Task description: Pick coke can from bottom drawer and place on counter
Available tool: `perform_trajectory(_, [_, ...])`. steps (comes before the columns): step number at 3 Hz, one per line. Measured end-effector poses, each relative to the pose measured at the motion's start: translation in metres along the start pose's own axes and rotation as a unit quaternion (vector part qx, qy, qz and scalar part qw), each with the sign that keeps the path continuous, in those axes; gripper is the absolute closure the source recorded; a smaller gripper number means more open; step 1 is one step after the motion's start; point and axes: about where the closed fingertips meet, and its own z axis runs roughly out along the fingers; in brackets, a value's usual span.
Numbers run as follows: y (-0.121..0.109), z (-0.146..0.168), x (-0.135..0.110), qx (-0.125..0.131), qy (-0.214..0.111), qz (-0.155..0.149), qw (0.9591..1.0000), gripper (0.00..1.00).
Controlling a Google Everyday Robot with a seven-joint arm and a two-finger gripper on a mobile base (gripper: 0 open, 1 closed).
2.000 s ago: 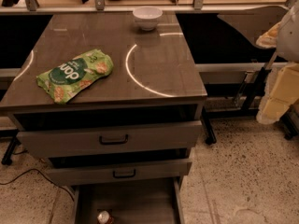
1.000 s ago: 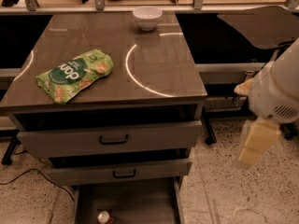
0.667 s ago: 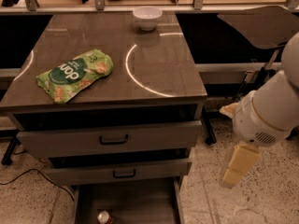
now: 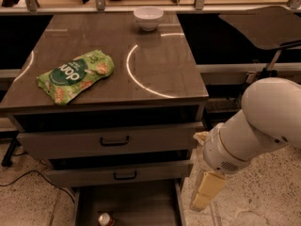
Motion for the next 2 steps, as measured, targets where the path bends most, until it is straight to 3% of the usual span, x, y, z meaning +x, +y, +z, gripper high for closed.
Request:
perform_trajectory(1, [0.007, 0.021, 0.001, -0.004, -0.023, 0.008, 0.9997, 0.00])
perform_trajectory(2, [0.024, 0.074, 0.004, -0.022, -0.061, 0.021, 0.9977, 0.00])
